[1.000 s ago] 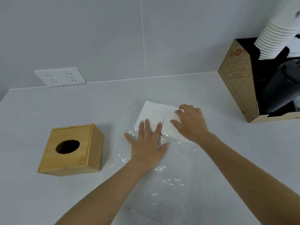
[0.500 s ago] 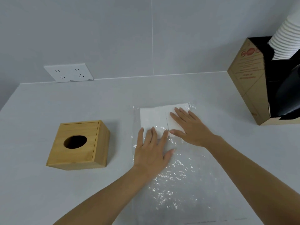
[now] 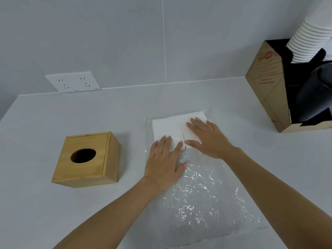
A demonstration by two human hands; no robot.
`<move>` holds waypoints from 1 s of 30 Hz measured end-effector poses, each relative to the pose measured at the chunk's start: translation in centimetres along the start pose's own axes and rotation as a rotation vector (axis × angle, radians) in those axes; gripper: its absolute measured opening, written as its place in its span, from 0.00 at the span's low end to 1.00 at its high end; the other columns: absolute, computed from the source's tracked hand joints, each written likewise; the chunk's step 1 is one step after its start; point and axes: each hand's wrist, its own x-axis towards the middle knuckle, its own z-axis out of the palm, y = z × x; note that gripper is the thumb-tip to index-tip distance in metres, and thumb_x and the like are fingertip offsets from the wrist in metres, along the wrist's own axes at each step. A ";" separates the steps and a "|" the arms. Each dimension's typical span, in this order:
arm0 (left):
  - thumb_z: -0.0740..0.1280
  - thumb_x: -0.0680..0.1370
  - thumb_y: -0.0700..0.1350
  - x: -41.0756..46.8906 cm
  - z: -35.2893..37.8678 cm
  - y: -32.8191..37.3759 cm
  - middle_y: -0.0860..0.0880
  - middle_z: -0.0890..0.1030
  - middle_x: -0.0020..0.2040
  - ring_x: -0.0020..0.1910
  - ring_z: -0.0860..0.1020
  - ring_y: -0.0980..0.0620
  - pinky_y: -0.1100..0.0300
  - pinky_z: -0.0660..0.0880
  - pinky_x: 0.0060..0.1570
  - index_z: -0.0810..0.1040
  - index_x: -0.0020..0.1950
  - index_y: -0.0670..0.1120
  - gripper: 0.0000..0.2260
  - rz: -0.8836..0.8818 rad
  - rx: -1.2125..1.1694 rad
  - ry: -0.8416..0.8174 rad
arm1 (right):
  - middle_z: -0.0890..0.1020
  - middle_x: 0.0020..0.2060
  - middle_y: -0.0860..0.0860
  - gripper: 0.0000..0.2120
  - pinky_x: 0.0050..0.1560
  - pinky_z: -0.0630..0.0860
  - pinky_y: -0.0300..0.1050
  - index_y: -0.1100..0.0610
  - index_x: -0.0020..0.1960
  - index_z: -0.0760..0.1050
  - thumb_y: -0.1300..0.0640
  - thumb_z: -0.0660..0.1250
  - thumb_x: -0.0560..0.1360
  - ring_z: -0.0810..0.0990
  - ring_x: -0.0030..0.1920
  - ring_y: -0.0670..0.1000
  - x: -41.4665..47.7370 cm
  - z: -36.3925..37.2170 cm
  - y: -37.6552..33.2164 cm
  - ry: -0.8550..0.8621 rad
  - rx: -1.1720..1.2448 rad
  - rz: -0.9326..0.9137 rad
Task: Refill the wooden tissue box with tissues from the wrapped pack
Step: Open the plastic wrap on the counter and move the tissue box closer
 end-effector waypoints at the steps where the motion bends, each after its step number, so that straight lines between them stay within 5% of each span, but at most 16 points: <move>1: 0.55 0.74 0.62 0.0 -0.2 -0.1 0.39 0.76 0.65 0.65 0.74 0.39 0.48 0.58 0.65 0.76 0.66 0.47 0.28 0.005 -0.007 0.018 | 0.53 0.77 0.49 0.55 0.74 0.45 0.46 0.52 0.76 0.51 0.25 0.23 0.60 0.49 0.76 0.47 -0.2 -0.1 -0.3 0.022 0.020 0.014; 5: 0.55 0.75 0.61 -0.1 -1.3 -1.1 0.40 0.76 0.65 0.66 0.74 0.41 0.49 0.59 0.67 0.76 0.66 0.45 0.28 0.002 -0.063 0.100 | 0.59 0.75 0.51 0.45 0.73 0.50 0.47 0.52 0.76 0.55 0.27 0.38 0.67 0.54 0.76 0.49 -0.8 -0.3 -1.9 0.114 0.065 0.047; 10: 0.56 0.74 0.61 -0.9 -3.2 -3.8 0.40 0.77 0.64 0.65 0.75 0.41 0.49 0.59 0.67 0.77 0.65 0.44 0.28 -0.040 -0.066 0.184 | 0.60 0.75 0.53 0.43 0.74 0.50 0.49 0.52 0.76 0.55 0.28 0.45 0.68 0.56 0.76 0.50 -0.8 -0.5 -4.9 0.193 0.156 0.038; 16: 0.53 0.77 0.62 -3.6 -5.3 -8.0 0.40 0.78 0.64 0.65 0.75 0.42 0.50 0.59 0.67 0.77 0.63 0.42 0.29 -0.172 -0.080 0.268 | 0.61 0.75 0.51 0.46 0.73 0.51 0.49 0.51 0.75 0.56 0.24 0.39 0.66 0.57 0.75 0.49 -0.2 -0.5 -10.3 0.242 0.263 -0.041; 25: 0.56 0.75 0.62 -8.4 -6.8 -13.7 0.42 0.76 0.66 0.68 0.72 0.44 0.55 0.56 0.68 0.75 0.65 0.45 0.28 -0.311 -0.145 0.277 | 0.57 0.76 0.49 0.43 0.71 0.48 0.41 0.48 0.76 0.52 0.27 0.50 0.67 0.55 0.75 0.47 1.6 -1.3 -17.1 0.186 0.326 -0.181; 30: 0.49 0.73 0.69 -10.8 -6.9 -16.8 0.45 0.71 0.71 0.72 0.66 0.47 0.57 0.51 0.71 0.71 0.69 0.47 0.35 -0.345 -0.153 0.265 | 0.57 0.76 0.47 0.44 0.69 0.46 0.37 0.47 0.76 0.52 0.25 0.51 0.66 0.54 0.75 0.45 2.3 -1.2 -20.3 0.171 0.340 -0.218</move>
